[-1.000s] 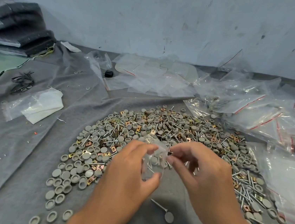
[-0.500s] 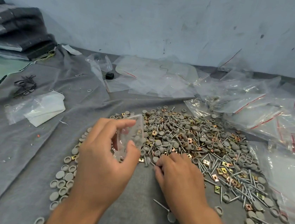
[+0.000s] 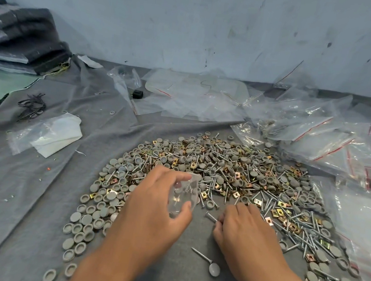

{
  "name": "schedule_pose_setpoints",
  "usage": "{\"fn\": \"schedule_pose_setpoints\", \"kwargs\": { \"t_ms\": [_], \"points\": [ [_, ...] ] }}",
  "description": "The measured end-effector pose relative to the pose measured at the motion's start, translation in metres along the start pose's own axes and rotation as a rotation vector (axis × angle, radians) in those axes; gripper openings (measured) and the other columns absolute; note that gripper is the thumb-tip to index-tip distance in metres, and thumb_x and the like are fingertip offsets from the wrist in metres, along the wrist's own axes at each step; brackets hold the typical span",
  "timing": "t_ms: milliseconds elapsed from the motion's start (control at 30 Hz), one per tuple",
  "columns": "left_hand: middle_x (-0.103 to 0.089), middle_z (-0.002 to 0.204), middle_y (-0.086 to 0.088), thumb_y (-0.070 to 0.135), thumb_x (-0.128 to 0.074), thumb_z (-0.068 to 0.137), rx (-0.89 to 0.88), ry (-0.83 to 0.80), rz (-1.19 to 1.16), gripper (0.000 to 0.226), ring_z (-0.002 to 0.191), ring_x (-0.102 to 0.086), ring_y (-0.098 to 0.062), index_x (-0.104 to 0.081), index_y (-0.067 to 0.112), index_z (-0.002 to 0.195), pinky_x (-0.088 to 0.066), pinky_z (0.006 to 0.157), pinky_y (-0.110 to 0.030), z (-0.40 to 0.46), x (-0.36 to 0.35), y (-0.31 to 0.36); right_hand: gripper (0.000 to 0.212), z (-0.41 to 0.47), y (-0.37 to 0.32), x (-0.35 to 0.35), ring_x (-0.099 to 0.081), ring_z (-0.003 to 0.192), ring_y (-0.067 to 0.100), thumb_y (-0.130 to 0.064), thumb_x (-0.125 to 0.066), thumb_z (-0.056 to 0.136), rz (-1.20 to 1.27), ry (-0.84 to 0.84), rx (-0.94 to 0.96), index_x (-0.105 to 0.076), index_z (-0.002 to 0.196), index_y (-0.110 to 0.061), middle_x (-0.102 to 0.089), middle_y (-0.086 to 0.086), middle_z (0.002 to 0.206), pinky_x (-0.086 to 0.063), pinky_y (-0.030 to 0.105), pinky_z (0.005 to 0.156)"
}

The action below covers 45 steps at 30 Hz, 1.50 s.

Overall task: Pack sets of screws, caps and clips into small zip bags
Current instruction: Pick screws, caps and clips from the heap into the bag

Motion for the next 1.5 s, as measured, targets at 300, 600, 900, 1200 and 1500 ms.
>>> {"fn": "schedule_pose_setpoints", "kwargs": {
  "t_ms": [300,600,900,1200,1500],
  "points": [
    [-0.043,0.108,0.029,0.034,-0.070,0.087,-0.026,-0.087,0.030,0.048,0.096,-0.044,0.019,-0.055,0.039,0.132,-0.034,0.081,-0.001,-0.003,-0.019,-0.002,0.017,-0.003,0.024,0.024,-0.050,0.074,0.004,-0.035,-0.040,0.104,0.611,0.035,-0.051,-0.040,0.087,-0.035,-0.055,-0.010,0.083,-0.041,0.023,0.064],
    [-0.040,0.116,0.030,0.041,-0.068,0.086,-0.063,-0.114,0.031,0.047,0.102,-0.048,0.007,-0.052,0.041,0.130,-0.048,0.086,-0.019,-0.006,-0.033,0.005,0.008,-0.019,-0.005,0.080,-0.055,0.077,-0.001,-0.022,-0.068,0.093,0.599,0.375,0.281,-0.063,0.096,-0.028,-0.057,-0.021,0.087,-0.042,0.011,0.069],
    [-0.045,0.110,0.027,0.042,-0.066,0.083,-0.051,-0.097,-0.022,0.043,0.098,-0.049,0.009,-0.055,0.041,0.125,-0.041,0.077,-0.011,-0.007,-0.032,0.005,0.030,-0.020,-0.006,0.088,-0.065,0.089,-0.003,-0.012,-0.081,0.081,0.833,0.532,0.286,-0.069,0.106,-0.024,-0.066,-0.018,0.098,-0.047,0.007,0.070],
    [-0.065,0.099,0.018,0.034,-0.070,0.085,0.122,0.333,-0.274,0.031,0.077,-0.060,-0.004,-0.068,0.038,0.116,-0.043,0.065,-0.014,0.002,0.043,-0.031,0.032,0.019,0.007,0.039,-0.045,0.119,0.003,-0.030,-0.066,0.096,0.529,0.341,0.132,-0.064,0.127,-0.034,-0.054,-0.020,0.123,-0.041,0.021,0.099],
    [-0.058,0.091,0.017,0.028,-0.061,0.078,0.060,0.232,-0.121,0.033,0.082,-0.055,-0.002,-0.069,0.032,0.110,-0.037,0.075,-0.009,0.005,0.035,-0.024,0.018,0.034,-0.013,0.018,-0.041,0.110,0.012,-0.030,-0.060,0.100,0.321,0.256,0.211,-0.064,0.117,-0.030,-0.047,-0.010,0.123,-0.041,0.023,0.092]
  ]
}}
Point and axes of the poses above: each hand's wrist, its own z-axis towards the middle knuckle, its own x-axis out of the back of the hand, y = z × x, the point moved 9 cm from there along z, towards the middle knuckle
